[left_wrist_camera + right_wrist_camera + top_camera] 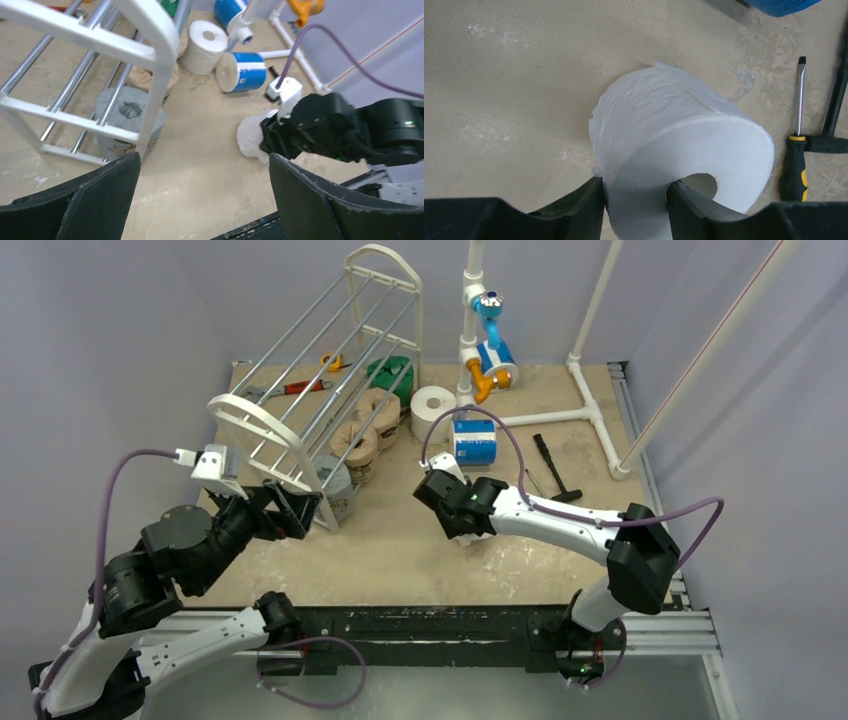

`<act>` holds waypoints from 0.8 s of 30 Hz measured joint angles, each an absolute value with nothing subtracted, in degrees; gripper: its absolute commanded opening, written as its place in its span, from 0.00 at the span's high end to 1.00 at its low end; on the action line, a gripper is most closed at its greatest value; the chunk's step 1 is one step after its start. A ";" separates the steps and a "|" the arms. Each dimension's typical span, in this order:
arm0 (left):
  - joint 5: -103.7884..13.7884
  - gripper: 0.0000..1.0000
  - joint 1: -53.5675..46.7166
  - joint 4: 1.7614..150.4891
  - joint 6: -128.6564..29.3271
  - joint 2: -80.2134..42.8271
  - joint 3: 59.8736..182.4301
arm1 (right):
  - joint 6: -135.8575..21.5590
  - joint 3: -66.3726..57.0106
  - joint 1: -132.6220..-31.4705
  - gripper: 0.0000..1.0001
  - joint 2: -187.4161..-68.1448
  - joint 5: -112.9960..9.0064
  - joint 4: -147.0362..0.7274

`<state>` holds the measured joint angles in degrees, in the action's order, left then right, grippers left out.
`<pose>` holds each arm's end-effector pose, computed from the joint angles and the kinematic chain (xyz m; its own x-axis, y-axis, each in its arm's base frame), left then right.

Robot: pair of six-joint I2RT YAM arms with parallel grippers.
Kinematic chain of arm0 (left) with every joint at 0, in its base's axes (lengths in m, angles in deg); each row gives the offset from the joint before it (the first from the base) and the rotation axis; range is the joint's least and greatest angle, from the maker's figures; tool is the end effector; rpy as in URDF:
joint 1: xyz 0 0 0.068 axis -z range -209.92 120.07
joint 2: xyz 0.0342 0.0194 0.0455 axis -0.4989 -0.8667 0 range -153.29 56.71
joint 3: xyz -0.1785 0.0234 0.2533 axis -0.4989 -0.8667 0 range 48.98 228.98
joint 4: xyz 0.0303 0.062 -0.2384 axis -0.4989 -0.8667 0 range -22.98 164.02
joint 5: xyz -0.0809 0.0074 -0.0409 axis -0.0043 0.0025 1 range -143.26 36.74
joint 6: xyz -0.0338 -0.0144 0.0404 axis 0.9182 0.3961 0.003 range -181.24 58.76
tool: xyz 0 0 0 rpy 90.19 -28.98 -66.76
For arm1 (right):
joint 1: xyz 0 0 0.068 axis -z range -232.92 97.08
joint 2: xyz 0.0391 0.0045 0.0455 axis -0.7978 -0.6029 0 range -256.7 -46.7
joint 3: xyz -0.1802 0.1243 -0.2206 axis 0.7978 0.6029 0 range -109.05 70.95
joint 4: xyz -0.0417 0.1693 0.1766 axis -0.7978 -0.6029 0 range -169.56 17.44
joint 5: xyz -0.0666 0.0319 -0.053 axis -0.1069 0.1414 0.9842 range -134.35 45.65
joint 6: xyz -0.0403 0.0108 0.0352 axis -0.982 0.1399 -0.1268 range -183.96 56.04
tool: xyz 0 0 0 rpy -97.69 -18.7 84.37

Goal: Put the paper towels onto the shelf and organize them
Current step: Adjust the paper towel at the center of the board.

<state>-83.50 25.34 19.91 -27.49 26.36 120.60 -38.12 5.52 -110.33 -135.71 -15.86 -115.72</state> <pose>0.0125 0.0144 0.4404 -0.3443 -0.3459 -0.8728 0.2872 0.8463 -0.4487 0.1721 0.2367 0.2817 -0.7239 -0.4211 -0.5465 -0.3593 0.9063 -0.2223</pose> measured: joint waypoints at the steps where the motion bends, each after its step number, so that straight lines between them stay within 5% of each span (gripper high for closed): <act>1: -84.37 0.00 25.34 19.65 -27.88 26.50 119.31 | -38.36 5.44 -110.48 0.50 -135.76 -15.69 -115.89; 11: -88.77 0.00 25.34 26.01 -35.53 32.48 106.28 | -39.39 3.10 -110.68 0.17 -135.17 -15.89 -117.22; 24: -91.26 0.11 23.42 37.58 -46.39 25.93 103.37 | -35.12 2.99 -109.50 0.15 -115.10 -22.81 -116.96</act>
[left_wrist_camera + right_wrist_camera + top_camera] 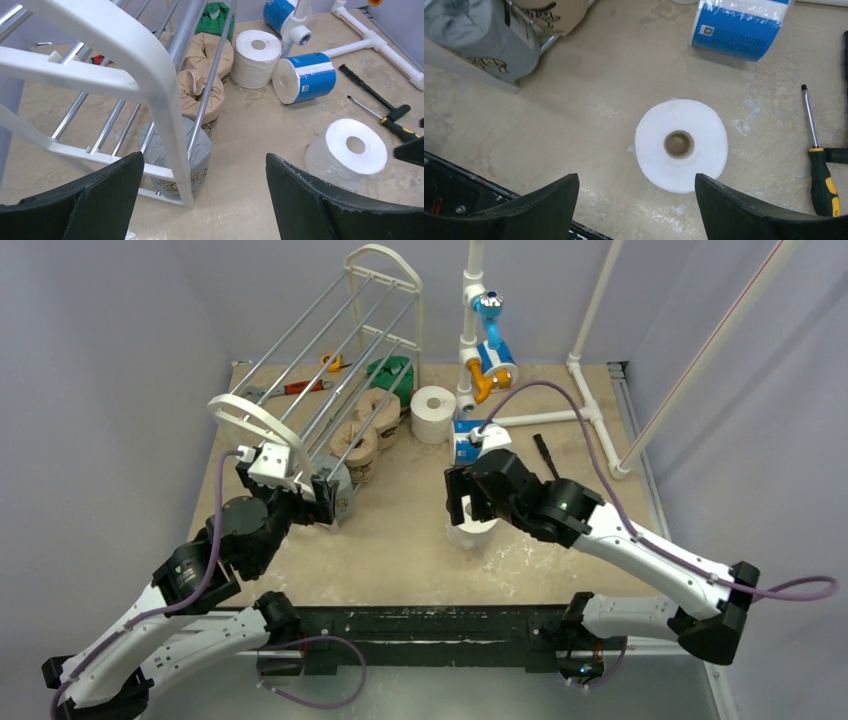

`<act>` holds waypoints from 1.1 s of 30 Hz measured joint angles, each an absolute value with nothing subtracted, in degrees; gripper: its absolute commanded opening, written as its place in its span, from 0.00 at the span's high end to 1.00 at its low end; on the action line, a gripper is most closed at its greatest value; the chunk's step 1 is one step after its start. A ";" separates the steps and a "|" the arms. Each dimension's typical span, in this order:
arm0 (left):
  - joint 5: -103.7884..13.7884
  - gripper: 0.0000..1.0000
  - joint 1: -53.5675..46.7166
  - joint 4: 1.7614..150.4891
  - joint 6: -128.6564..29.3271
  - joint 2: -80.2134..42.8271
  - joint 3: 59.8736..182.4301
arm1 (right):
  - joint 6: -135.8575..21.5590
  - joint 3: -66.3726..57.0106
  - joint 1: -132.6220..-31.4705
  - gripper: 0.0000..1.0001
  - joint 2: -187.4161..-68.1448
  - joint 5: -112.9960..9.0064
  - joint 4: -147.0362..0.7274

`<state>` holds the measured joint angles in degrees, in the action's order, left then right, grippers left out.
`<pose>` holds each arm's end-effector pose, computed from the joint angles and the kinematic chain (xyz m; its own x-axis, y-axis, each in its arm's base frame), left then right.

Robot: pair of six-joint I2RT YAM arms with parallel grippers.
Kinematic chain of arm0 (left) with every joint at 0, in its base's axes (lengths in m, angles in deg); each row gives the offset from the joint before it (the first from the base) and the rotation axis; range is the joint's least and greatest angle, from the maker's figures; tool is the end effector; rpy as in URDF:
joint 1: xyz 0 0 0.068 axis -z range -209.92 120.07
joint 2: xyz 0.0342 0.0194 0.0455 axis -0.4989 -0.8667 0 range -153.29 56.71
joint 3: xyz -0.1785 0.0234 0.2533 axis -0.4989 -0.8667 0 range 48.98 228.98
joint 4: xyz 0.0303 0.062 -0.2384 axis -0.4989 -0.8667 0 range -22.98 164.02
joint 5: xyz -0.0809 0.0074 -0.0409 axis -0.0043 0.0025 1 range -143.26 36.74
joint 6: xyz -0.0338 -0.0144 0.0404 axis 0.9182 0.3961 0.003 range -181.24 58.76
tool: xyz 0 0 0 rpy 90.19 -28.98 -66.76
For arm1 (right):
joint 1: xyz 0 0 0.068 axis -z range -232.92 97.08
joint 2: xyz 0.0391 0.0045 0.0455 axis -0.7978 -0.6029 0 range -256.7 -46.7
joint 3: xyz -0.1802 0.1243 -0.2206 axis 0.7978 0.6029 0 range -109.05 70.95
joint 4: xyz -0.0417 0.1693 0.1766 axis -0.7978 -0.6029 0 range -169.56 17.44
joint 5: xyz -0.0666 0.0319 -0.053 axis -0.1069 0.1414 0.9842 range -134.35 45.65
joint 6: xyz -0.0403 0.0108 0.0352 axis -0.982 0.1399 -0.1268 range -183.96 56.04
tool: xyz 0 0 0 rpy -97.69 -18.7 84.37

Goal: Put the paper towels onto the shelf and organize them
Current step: Adjust the paper towel at the center of the board.

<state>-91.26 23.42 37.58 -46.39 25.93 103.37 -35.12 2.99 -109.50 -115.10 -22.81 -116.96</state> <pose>0.0463 -0.0245 0.3931 -0.1984 -0.0719 -0.9775 0.2306 0.9659 -0.1178 0.1304 0.1730 0.3773 -0.6455 -0.1635 -0.7460 -0.3670 0.9231 0.1153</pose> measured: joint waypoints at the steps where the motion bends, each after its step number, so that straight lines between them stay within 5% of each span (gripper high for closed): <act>1: -91.17 0.14 22.63 38.10 -46.96 25.21 103.35 | -34.31 3.38 -108.73 0.15 -113.11 -22.92 -116.52; 11: -85.90 0.29 12.64 42.82 -48.03 22.56 100.64 | -27.58 11.73 -99.66 0.15 -101.20 -23.86 -113.35; 33: -84.16 0.72 9.67 45.36 -46.96 20.75 97.78 | -24.09 16.72 -99.35 0.14 -99.80 -21.31 -110.45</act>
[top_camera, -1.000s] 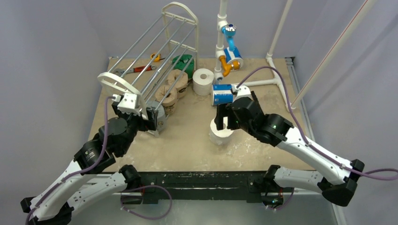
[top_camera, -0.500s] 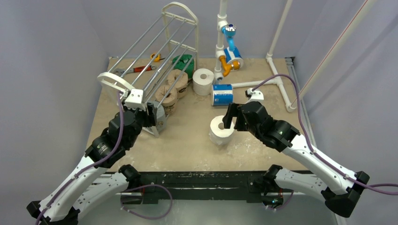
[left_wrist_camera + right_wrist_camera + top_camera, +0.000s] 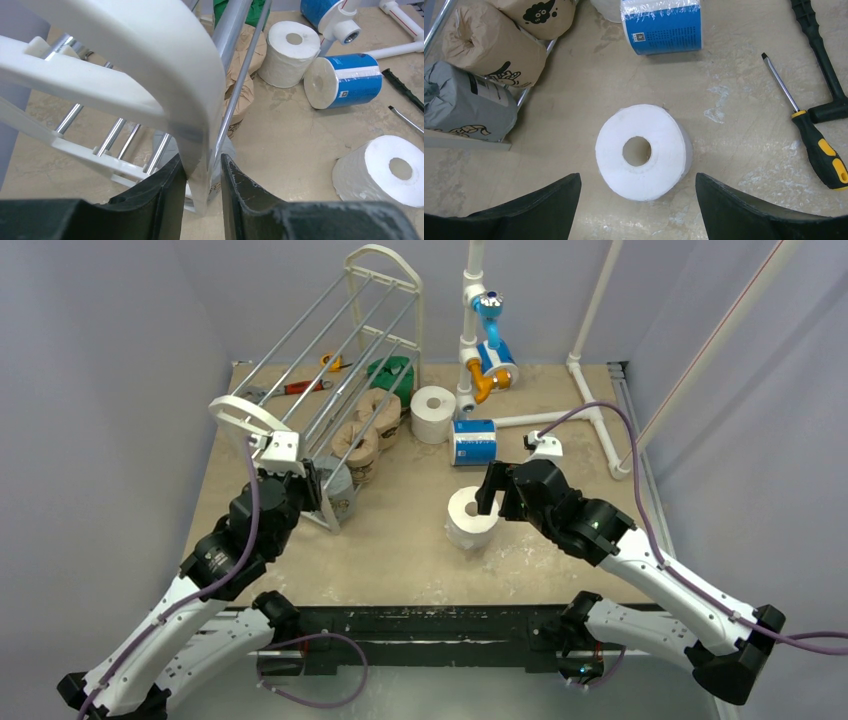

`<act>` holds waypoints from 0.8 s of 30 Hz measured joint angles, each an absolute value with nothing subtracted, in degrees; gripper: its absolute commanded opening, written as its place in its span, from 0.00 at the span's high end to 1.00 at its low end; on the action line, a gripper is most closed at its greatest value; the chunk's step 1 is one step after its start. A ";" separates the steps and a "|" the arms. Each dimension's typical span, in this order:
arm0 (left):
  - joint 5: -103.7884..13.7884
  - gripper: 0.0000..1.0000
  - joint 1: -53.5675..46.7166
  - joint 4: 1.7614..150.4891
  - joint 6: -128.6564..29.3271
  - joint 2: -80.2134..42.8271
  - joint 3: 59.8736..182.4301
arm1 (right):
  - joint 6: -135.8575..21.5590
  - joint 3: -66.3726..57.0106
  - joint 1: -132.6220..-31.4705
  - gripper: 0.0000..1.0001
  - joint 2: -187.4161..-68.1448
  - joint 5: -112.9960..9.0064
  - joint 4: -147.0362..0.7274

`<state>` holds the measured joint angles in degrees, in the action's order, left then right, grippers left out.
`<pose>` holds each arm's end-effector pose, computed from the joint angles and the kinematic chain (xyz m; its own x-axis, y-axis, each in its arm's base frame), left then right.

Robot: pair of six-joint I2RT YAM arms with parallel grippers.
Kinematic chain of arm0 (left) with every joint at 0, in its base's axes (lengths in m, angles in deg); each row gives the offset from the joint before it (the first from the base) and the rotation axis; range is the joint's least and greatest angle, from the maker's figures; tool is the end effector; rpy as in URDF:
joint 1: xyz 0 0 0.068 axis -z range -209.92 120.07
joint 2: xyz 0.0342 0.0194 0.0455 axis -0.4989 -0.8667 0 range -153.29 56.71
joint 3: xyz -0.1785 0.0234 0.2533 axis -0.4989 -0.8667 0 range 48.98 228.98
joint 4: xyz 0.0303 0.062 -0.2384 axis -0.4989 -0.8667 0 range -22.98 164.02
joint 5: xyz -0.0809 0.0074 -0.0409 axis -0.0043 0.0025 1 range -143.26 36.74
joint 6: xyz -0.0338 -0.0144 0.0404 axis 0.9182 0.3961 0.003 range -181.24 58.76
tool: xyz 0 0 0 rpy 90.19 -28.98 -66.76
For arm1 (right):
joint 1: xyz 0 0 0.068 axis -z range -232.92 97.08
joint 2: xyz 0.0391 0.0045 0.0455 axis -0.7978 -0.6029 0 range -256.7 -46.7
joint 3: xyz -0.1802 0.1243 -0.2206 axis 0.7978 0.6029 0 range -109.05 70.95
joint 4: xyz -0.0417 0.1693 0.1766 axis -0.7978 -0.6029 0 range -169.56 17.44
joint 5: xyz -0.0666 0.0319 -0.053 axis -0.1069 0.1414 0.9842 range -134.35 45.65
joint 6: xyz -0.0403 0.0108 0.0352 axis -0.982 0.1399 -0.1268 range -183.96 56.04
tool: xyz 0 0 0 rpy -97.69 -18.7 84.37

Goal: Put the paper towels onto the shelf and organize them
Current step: Adjust the paper towel at the center of the board, then move the shelf to the center of the board.

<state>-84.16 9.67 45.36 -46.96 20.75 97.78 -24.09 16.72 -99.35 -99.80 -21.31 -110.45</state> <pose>0.0796 -0.0414 0.3725 -0.2446 -0.0725 -0.9669 0.1091 0.9888 -0.1017 0.1164 0.1015 0.3560 -0.6054 0.2195 -0.7650 -0.0813 0.9391 0.3338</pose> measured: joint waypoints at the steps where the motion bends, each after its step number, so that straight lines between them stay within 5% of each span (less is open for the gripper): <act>1: -84.42 0.73 9.67 45.27 -46.90 20.90 97.78 | -24.06 16.78 -99.35 0.14 -99.80 -21.31 -110.36; 15: -85.18 1.00 9.67 43.98 -46.76 23.63 97.06 | -22.75 17.90 -99.33 0.10 -99.84 -19.82 -110.21; 24: -85.40 1.00 9.69 40.04 -45.78 27.48 97.01 | -22.51 19.14 -99.33 0.10 -100.85 -19.82 -110.12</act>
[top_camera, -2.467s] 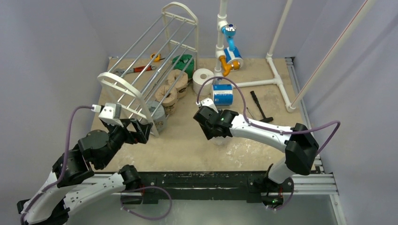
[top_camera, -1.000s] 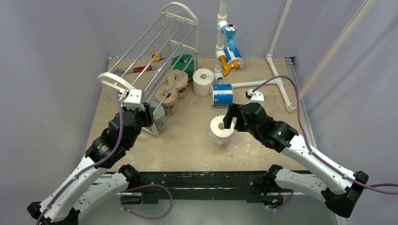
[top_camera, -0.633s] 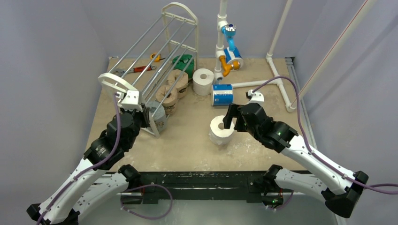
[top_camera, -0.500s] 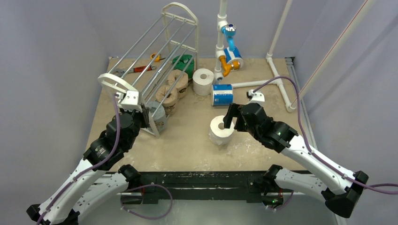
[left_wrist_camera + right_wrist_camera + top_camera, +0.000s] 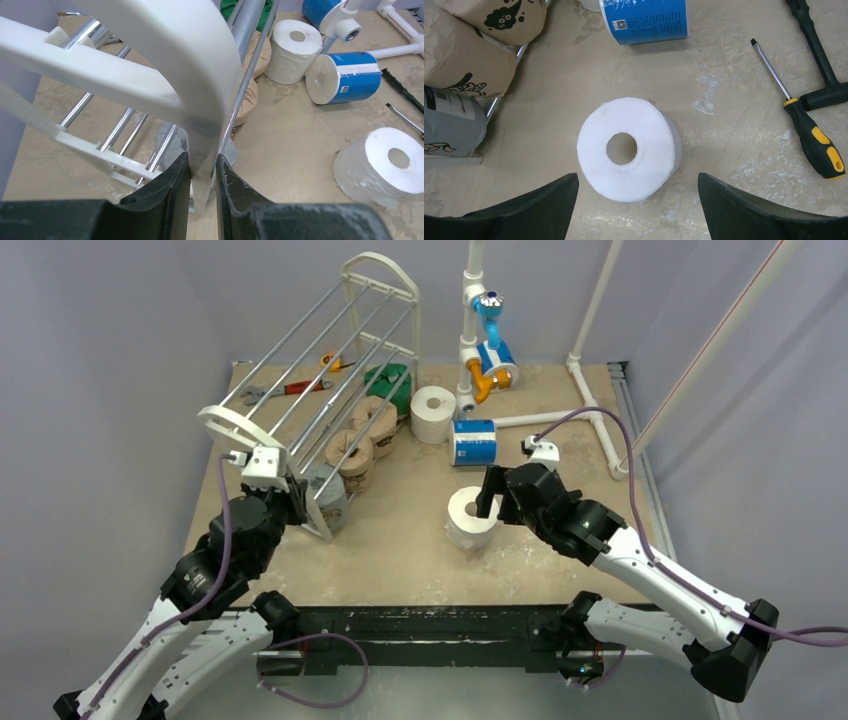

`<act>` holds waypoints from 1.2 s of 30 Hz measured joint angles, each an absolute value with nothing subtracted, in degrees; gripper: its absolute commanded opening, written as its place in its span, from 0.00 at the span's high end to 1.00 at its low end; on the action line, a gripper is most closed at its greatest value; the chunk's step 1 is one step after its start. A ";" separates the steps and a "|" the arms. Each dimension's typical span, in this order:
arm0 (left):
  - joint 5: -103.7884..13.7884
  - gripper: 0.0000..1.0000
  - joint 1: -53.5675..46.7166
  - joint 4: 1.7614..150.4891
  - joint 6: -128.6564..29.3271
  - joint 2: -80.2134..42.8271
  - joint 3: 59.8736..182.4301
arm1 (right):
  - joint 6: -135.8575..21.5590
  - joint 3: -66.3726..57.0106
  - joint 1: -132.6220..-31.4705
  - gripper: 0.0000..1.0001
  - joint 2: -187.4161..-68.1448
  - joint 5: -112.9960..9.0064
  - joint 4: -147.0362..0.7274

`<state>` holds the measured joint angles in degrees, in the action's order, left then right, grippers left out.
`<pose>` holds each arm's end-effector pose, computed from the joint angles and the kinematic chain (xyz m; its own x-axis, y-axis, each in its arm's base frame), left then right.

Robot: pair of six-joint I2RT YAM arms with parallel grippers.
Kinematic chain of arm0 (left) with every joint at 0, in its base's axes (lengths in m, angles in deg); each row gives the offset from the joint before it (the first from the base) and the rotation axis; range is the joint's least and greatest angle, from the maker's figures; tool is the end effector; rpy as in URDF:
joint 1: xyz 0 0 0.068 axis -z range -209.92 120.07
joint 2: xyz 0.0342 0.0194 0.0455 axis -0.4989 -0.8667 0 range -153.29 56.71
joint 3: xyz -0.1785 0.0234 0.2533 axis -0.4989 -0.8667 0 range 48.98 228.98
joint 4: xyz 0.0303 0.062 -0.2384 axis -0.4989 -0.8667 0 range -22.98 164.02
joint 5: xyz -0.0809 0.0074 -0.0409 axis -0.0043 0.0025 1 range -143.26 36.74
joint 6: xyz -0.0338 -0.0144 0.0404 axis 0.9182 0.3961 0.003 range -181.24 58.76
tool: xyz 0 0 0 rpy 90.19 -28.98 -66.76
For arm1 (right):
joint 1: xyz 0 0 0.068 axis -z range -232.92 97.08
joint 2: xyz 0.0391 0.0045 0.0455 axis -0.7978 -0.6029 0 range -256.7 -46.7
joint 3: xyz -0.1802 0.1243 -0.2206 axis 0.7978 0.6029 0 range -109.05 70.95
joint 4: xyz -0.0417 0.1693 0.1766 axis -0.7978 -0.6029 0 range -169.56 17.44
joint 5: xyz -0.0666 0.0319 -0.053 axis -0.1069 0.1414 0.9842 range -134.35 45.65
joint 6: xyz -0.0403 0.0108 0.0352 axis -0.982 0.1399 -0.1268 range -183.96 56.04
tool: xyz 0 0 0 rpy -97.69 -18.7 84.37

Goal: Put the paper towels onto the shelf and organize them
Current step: Move the shelf to the center of the board.

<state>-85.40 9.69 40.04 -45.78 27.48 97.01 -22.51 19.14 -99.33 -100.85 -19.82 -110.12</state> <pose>0.0555 -0.0207 0.3651 -0.2329 -0.1003 -0.9673 0.0853 0.9887 -0.1231 0.1199 0.1038 0.3409 -0.6222 0.2198 -0.7513 -0.0364 0.9506 0.3082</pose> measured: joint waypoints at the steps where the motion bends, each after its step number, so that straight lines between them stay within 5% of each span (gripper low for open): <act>1: -85.49 1.00 9.69 39.52 -45.69 28.07 97.01 | -22.49 19.32 -99.33 0.10 -100.96 -19.80 -110.10; 31: -92.11 1.00 9.84 22.84 -42.74 40.24 100.31 | -21.44 21.81 -97.85 0.10 -103.80 -18.29 -108.98; 36: -92.24 0.86 9.84 20.99 -42.50 41.29 100.99 | -21.44 21.81 -97.74 0.10 -103.80 -18.31 -108.96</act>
